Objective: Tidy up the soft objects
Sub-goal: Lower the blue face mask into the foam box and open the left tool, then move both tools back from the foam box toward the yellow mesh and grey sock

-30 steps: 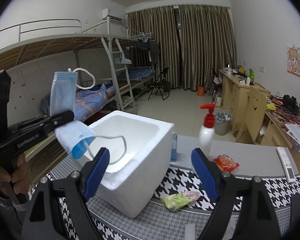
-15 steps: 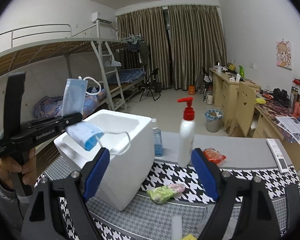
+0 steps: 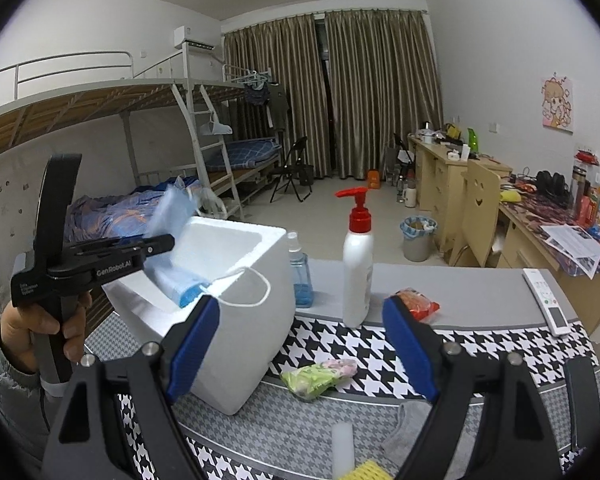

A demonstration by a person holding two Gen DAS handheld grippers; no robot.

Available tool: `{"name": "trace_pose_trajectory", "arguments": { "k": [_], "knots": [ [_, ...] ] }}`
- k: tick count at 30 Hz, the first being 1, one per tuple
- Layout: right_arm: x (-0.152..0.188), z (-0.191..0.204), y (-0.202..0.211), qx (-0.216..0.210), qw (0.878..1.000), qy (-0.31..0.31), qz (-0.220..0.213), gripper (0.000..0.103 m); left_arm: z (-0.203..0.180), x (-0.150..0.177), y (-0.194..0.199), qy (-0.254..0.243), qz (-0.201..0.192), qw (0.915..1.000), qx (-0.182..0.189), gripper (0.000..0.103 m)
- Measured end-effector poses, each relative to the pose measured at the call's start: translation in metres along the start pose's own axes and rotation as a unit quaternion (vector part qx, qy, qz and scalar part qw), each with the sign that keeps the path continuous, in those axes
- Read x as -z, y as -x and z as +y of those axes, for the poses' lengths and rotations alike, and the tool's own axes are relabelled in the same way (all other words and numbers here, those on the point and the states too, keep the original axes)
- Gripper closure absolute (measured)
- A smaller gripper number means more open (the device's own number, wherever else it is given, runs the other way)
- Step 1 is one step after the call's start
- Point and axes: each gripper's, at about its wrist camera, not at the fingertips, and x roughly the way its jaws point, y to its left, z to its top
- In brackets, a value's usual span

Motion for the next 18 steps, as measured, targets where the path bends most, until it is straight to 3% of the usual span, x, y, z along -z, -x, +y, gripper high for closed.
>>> {"name": "trace_pose_trajectory", "arguments": {
  "k": [1, 7, 15, 18],
  "knots": [
    [0.0, 0.0, 0.0, 0.001, 1.0, 0.0, 0.0, 0.016, 0.0, 0.001, 0.002, 0.002, -0.003, 1.0, 0.002, 0.044],
    [0.002, -0.001, 0.001, 0.003, 1.0, -0.002, 0.001, 0.016, -0.006, 0.003, 0.02, 0.0, -0.034, 0.9994, 0.004, 0.015],
    [0.003, 0.0, 0.011, 0.008, 1.0, -0.001, -0.006, 0.016, -0.016, 0.006, 0.052, -0.002, -0.079, 0.9968, 0.011, 0.001],
    [0.005, 0.0, 0.018, 0.013, 1.0, 0.002, -0.01, 0.016, -0.022, 0.008, 0.065, -0.007, -0.095, 0.9954, 0.011, 0.001]
  ]
}}
